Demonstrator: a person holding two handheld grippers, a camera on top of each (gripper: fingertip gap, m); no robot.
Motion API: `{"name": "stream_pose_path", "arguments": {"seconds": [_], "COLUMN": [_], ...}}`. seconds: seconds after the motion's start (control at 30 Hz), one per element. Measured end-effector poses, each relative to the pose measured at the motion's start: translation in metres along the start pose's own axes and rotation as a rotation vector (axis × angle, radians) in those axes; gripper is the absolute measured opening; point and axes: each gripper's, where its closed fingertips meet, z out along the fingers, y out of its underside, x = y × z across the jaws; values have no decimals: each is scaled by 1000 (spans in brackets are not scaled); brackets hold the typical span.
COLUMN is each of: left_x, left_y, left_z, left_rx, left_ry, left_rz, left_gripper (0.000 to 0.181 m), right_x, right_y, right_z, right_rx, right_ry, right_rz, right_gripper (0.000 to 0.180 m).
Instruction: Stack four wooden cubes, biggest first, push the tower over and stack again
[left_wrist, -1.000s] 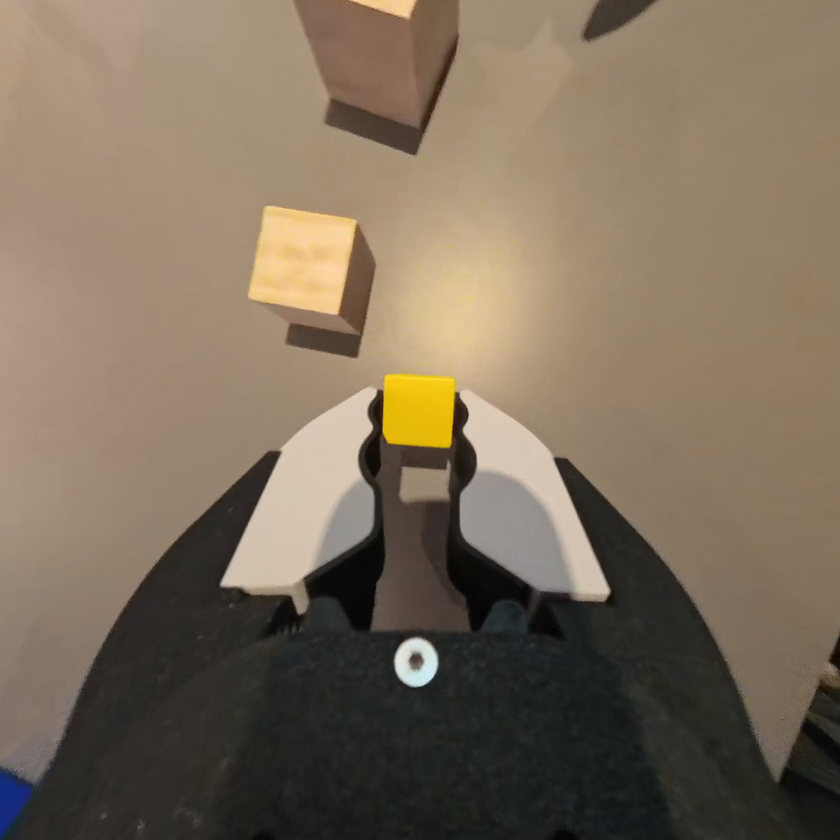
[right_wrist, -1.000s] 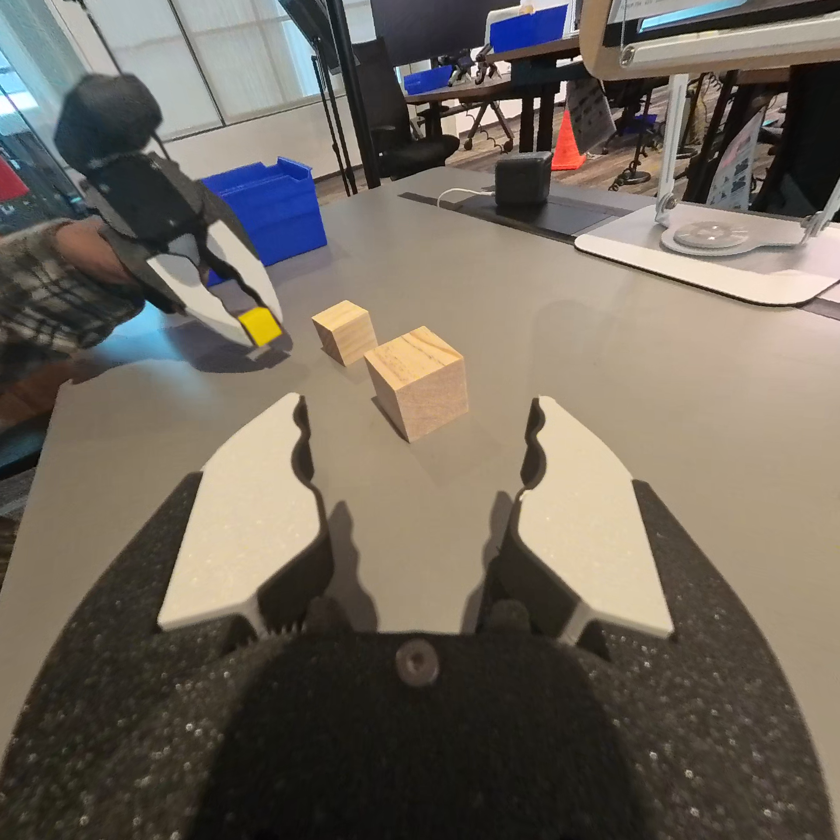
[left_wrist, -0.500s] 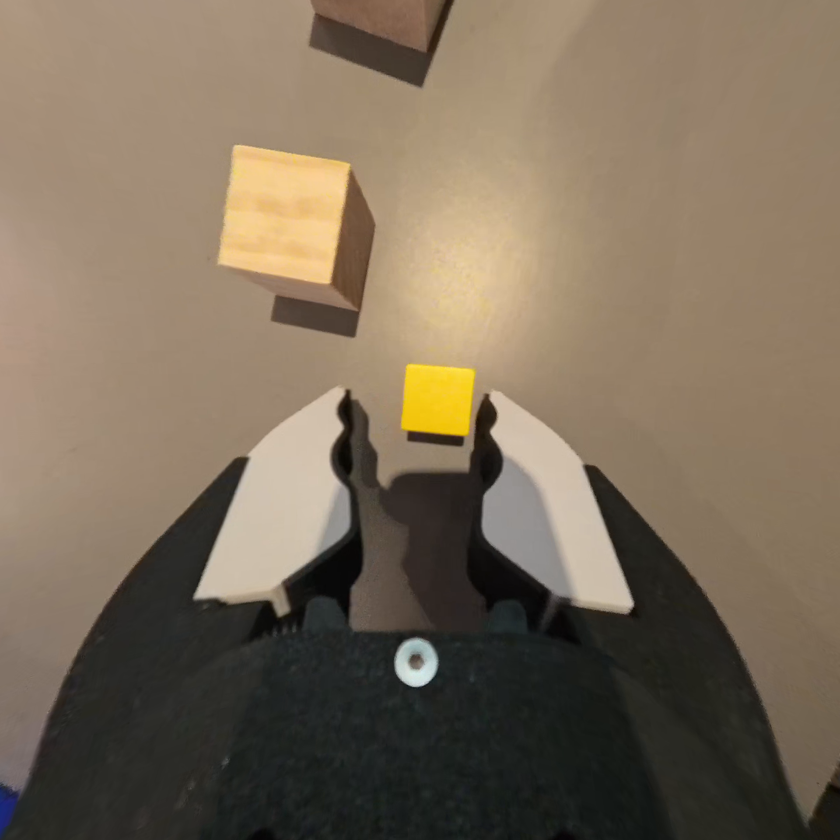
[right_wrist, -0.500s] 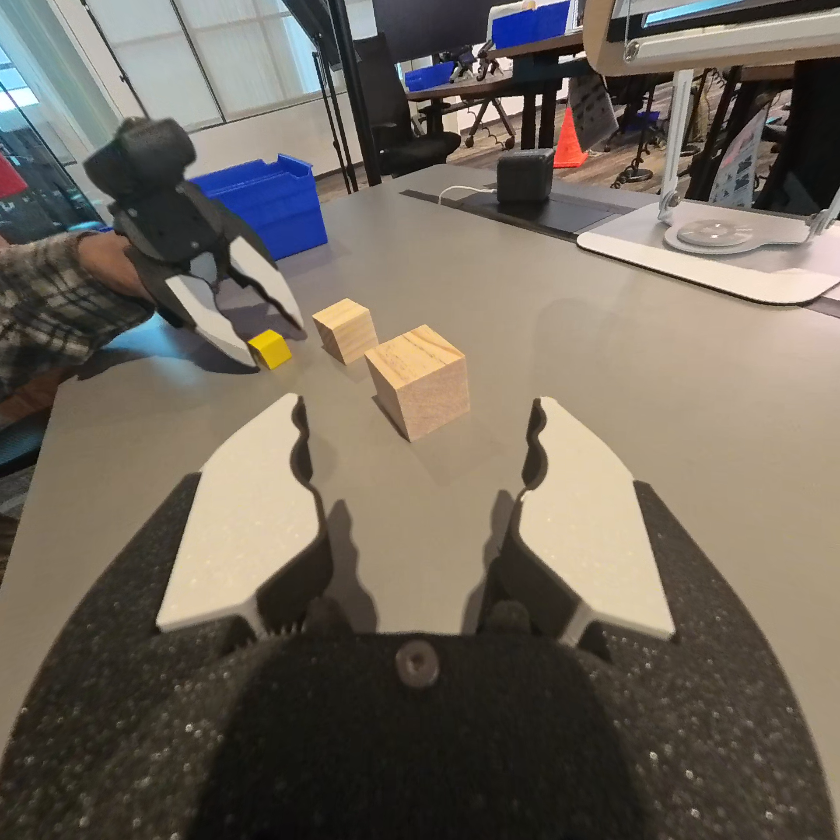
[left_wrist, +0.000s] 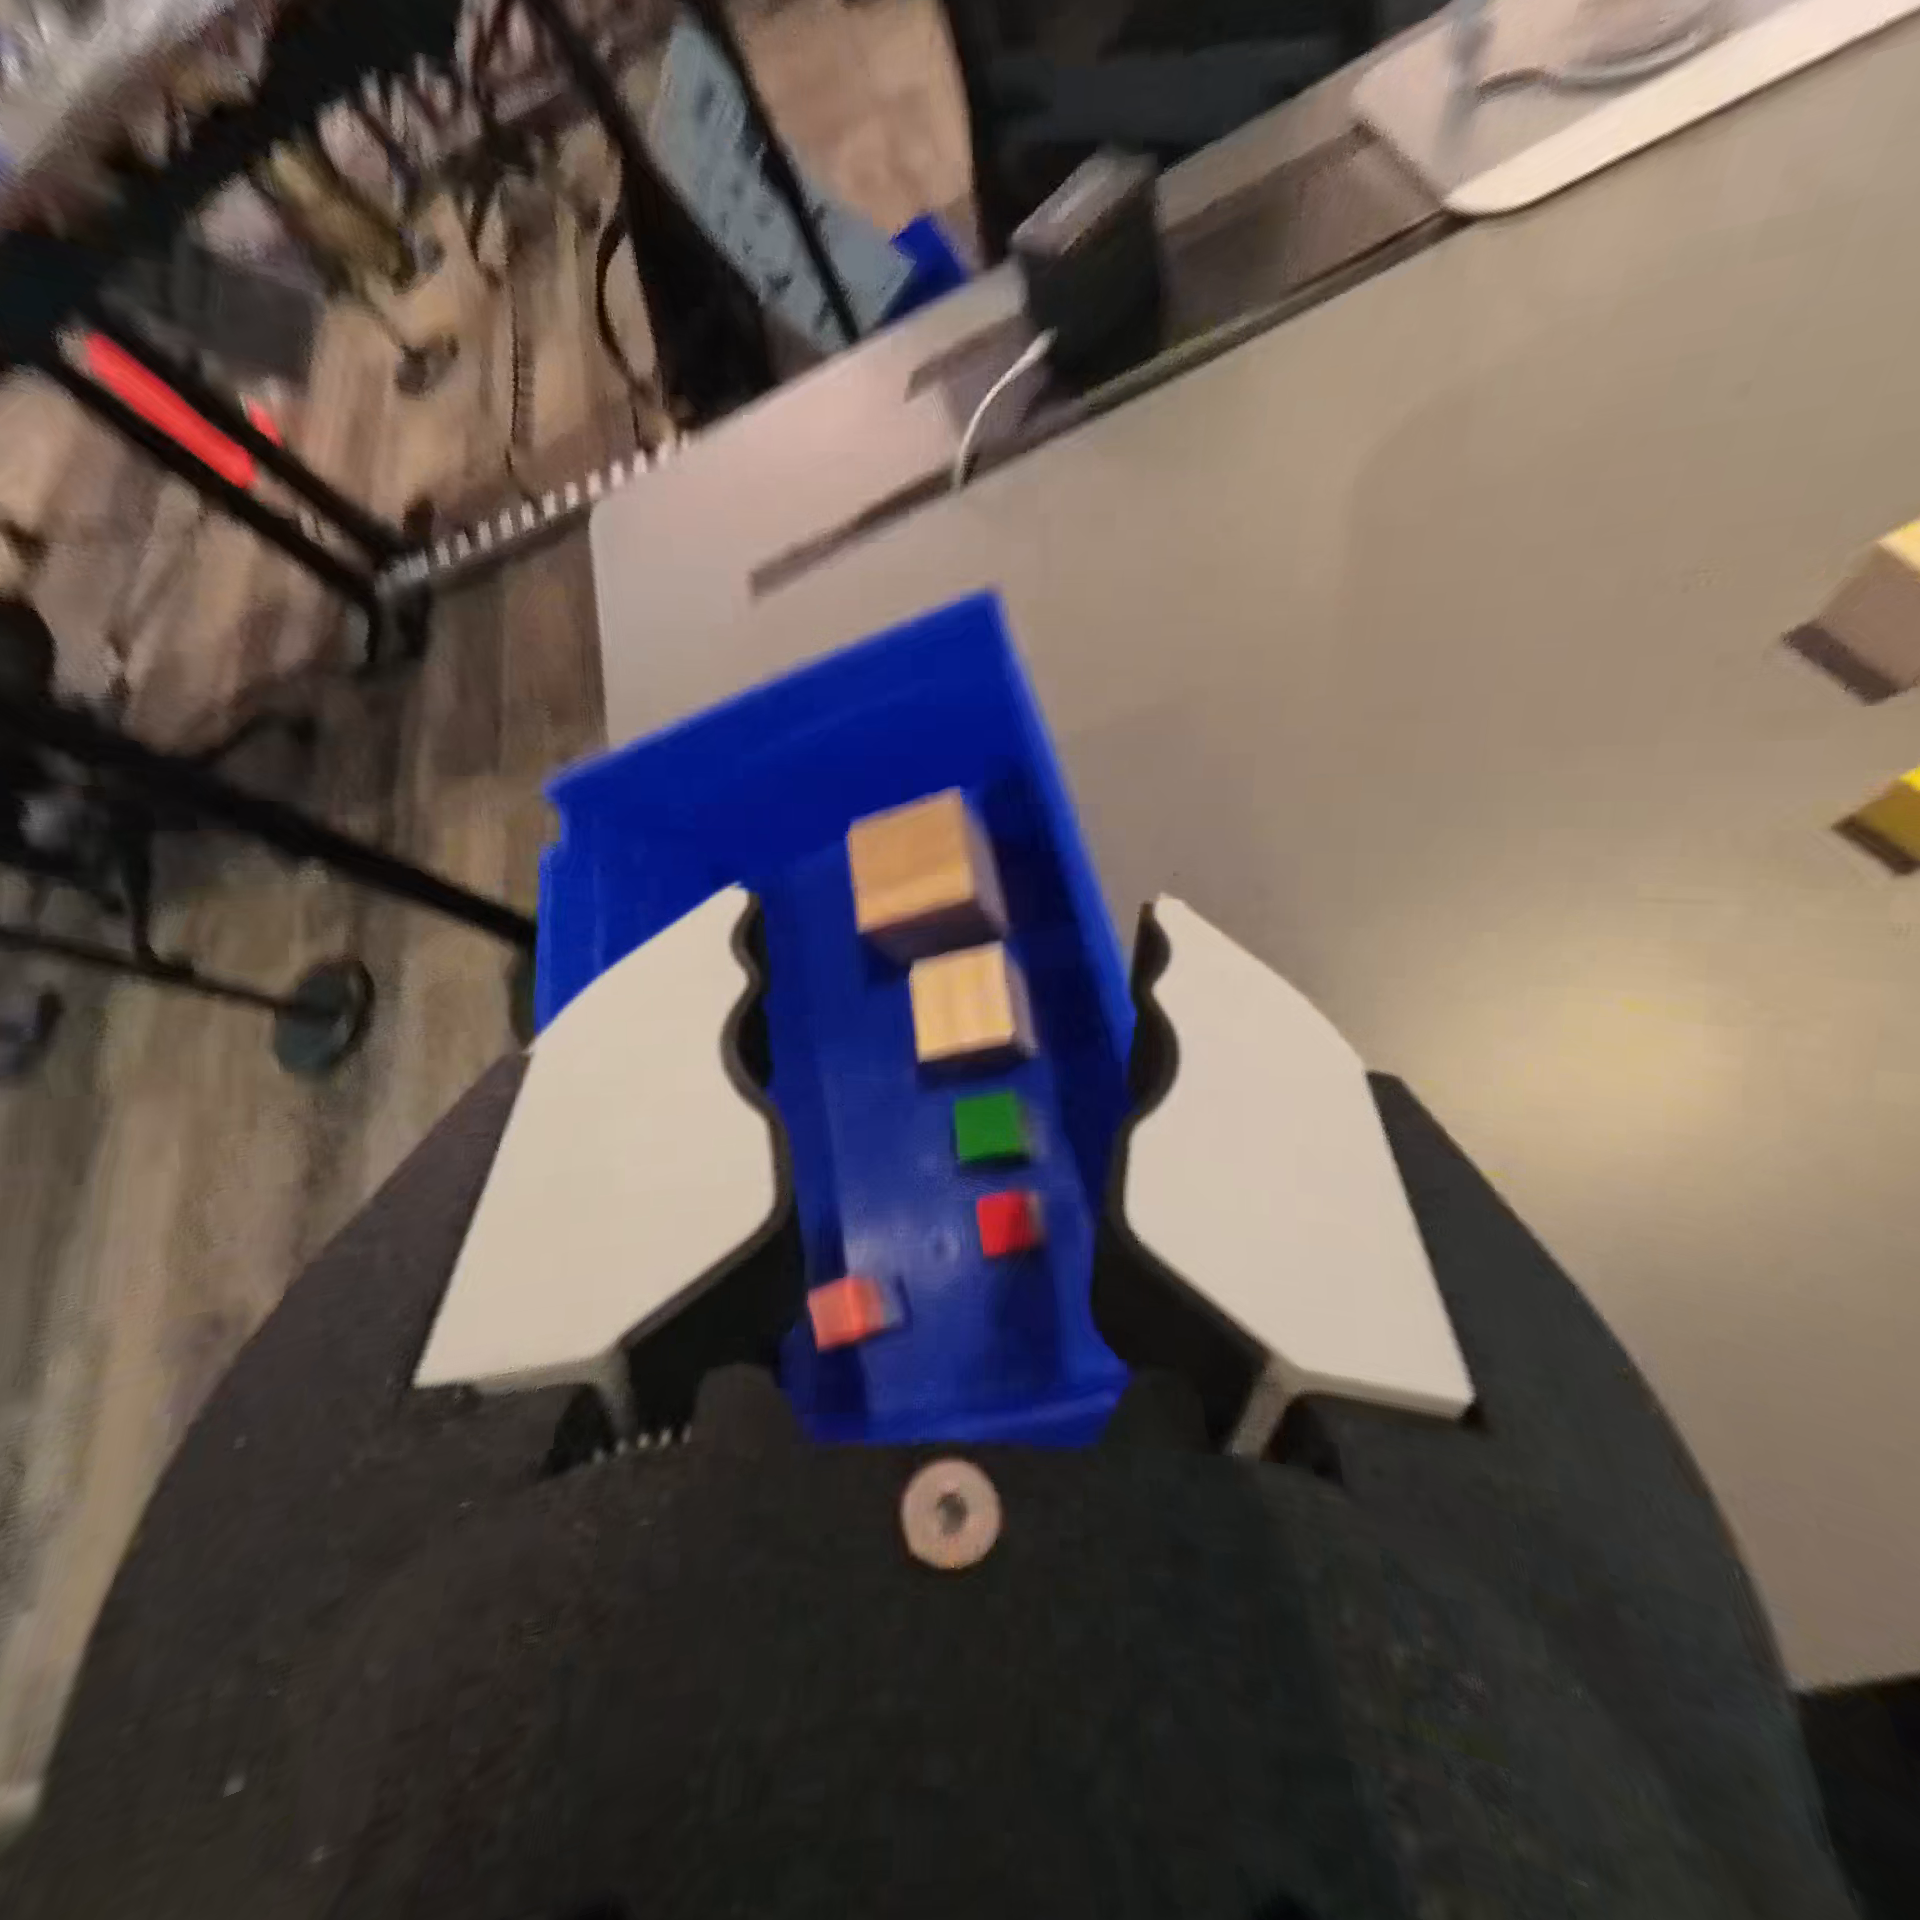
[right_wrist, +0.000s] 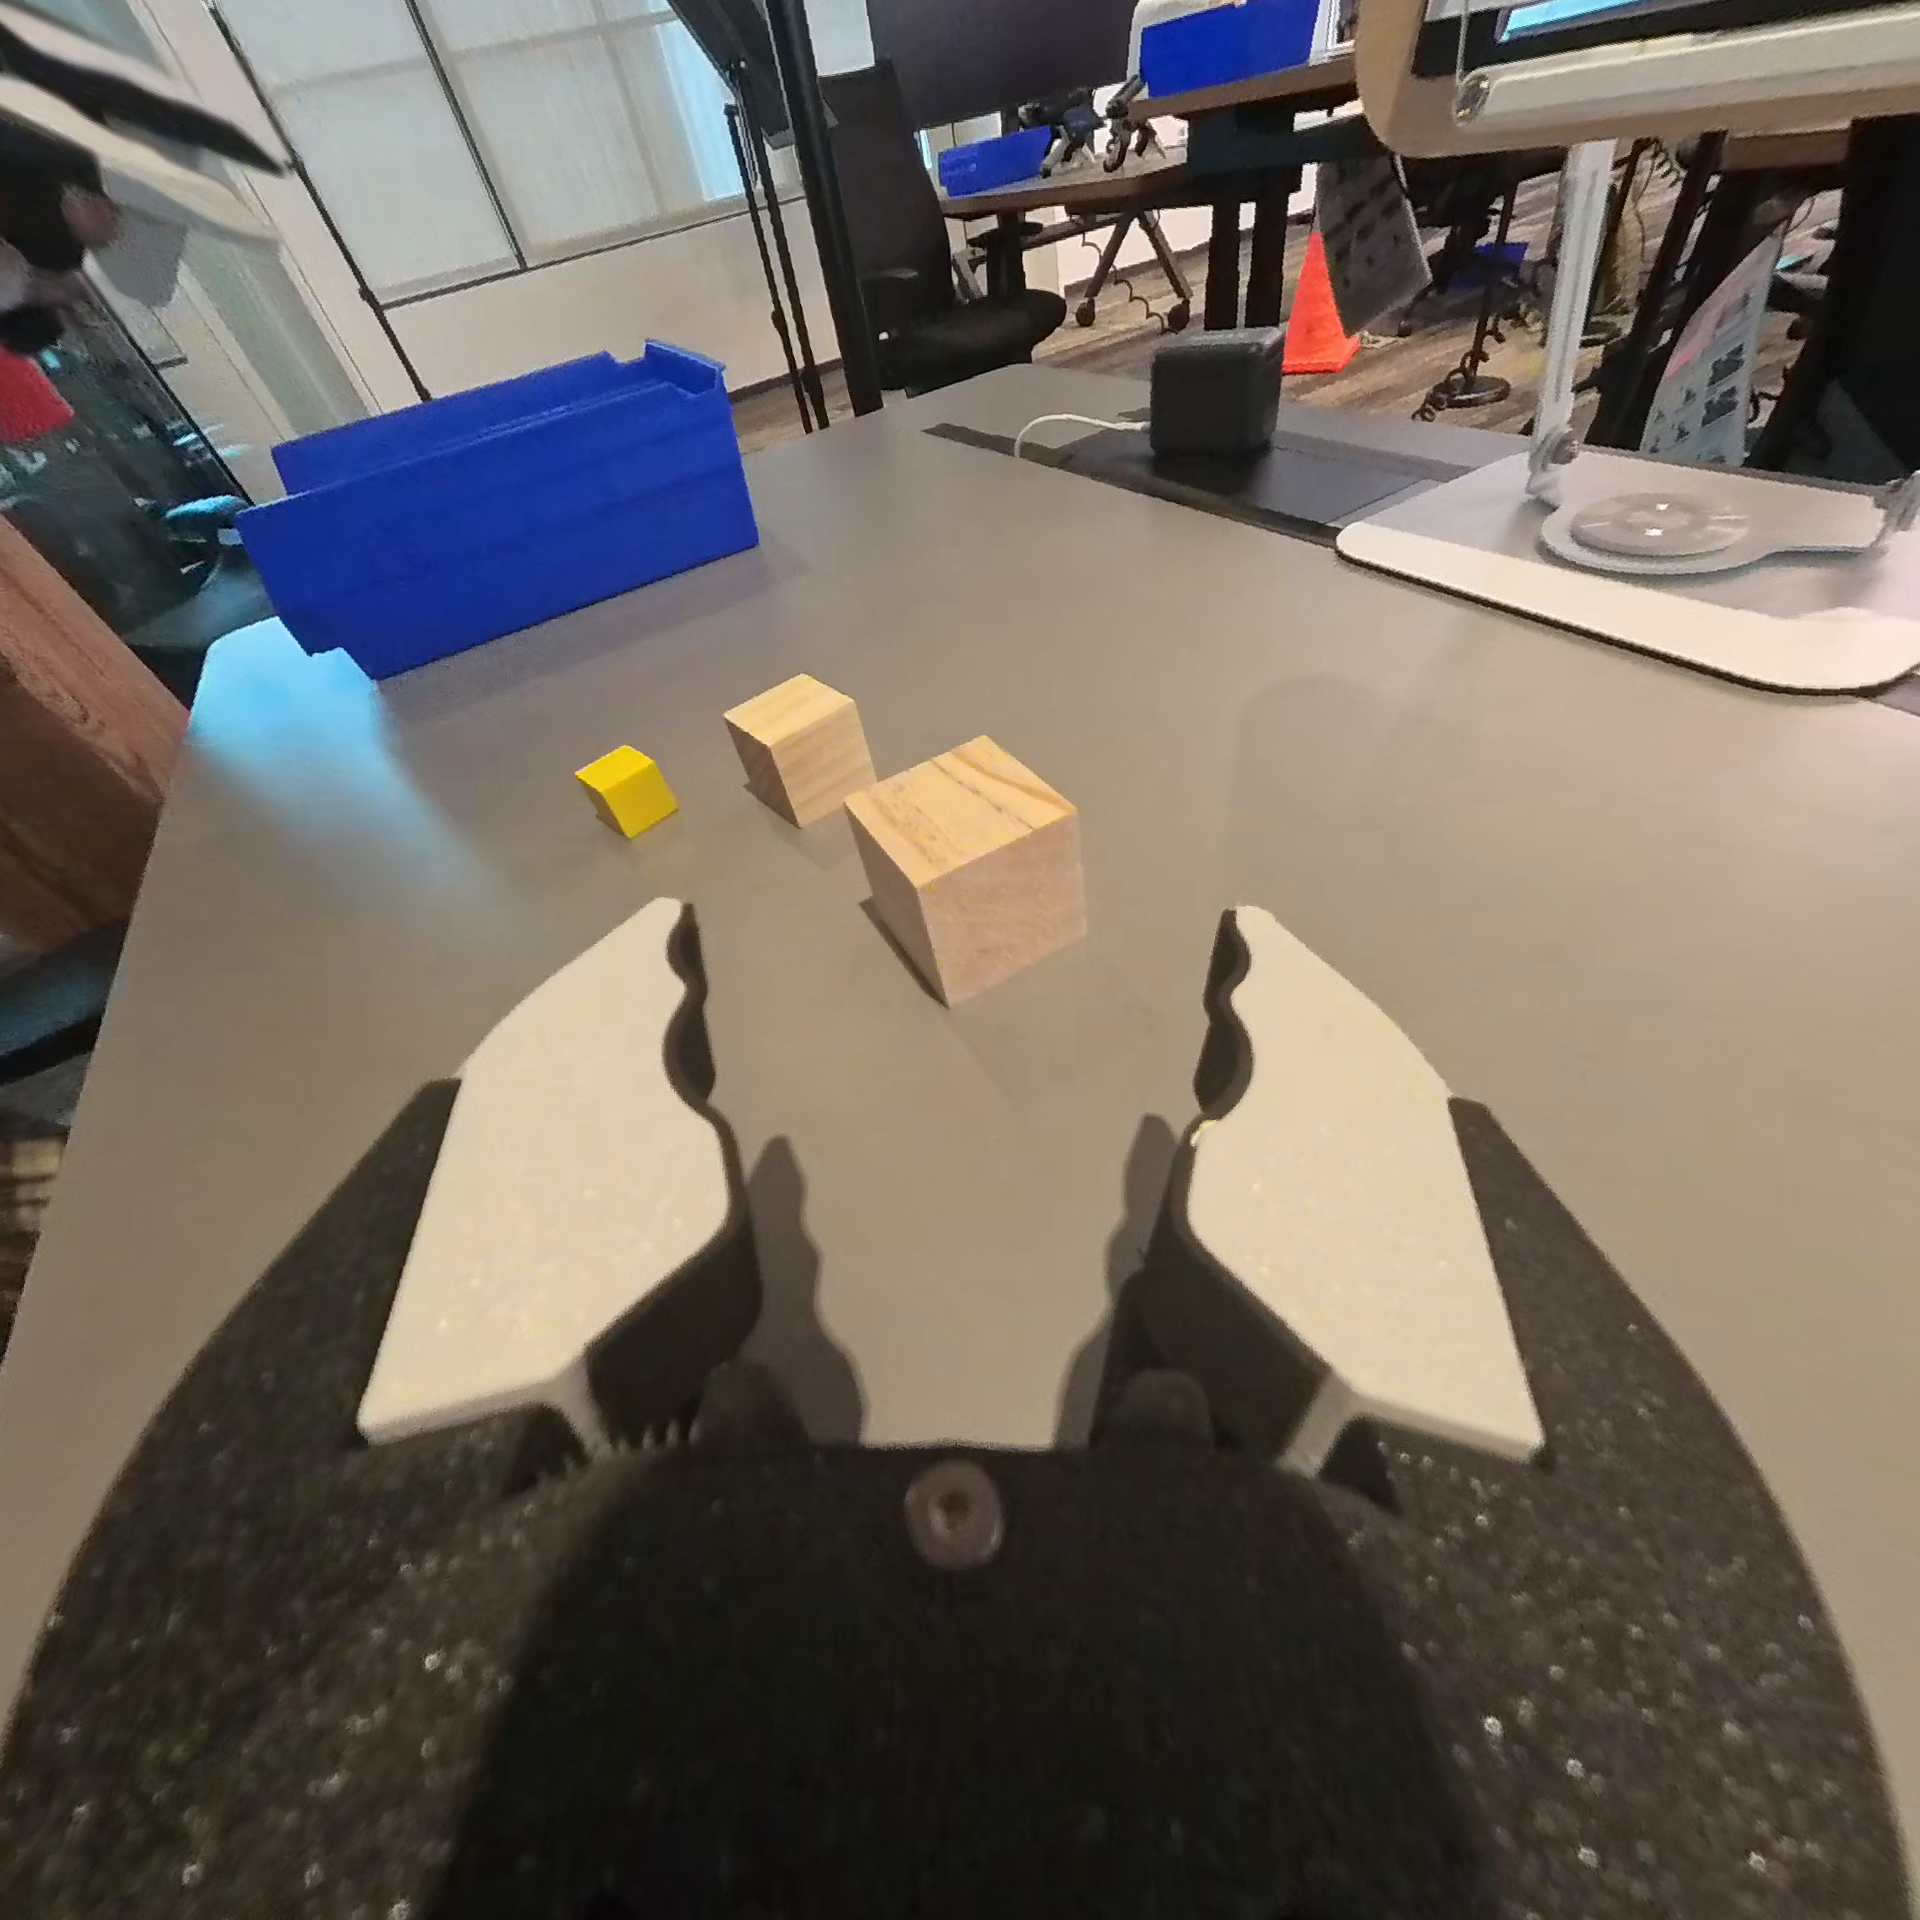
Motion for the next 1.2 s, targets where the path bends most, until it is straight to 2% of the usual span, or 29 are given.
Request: {"name": "stream_pose_path", "arguments": {"seconds": [0.03, 0.07, 0.13, 0.2, 0.4, 0.73, 1.0, 1.07, 1.13, 1.2], "left_x": [-14, -25, -42, -52, -62, -48, -45, -43, -42, -43], "left_y": [20, 44, 90, 123, 177, 207, 221, 221, 221, 221], "left_z": [2, 7, 20, 32, 54, 70, 70, 71, 72, 72], "left_rx": [-57, -136, -274, -356, -531, -711, -894, -919, -929, -944], "left_ry": [-1, -2, -25, -51, -83, -63, -75, -76, -77, -90], "left_rz": [-66, -131, -231, -294, -372, -400, -377, -356, -323, -291], "left_gripper": [65, 66, 79, 81, 75, 57, 52, 46, 28, 25], "right_x": [0, 0, -1, -1, 3, 1, 2, 3, 4, 5], "right_y": [0, 0, 0, 1, -1, -1, -2, -3, -4, -5], "right_z": [0, 0, 1, 1, -2, -1, -3, -4, -6, -7], "right_rx": [0, 1, 0, -2, 13, 9, 14, 20, 28, 33], "right_ry": [-1, -1, -4, -5, 3, -1, 4, 8, 11, 16], "right_rz": [-1, -2, 1, 2, 15, 9, 8, 10, 12, 14], "right_gripper": [92, 92, 92, 91, 91, 91, 91, 91, 91, 91]}}
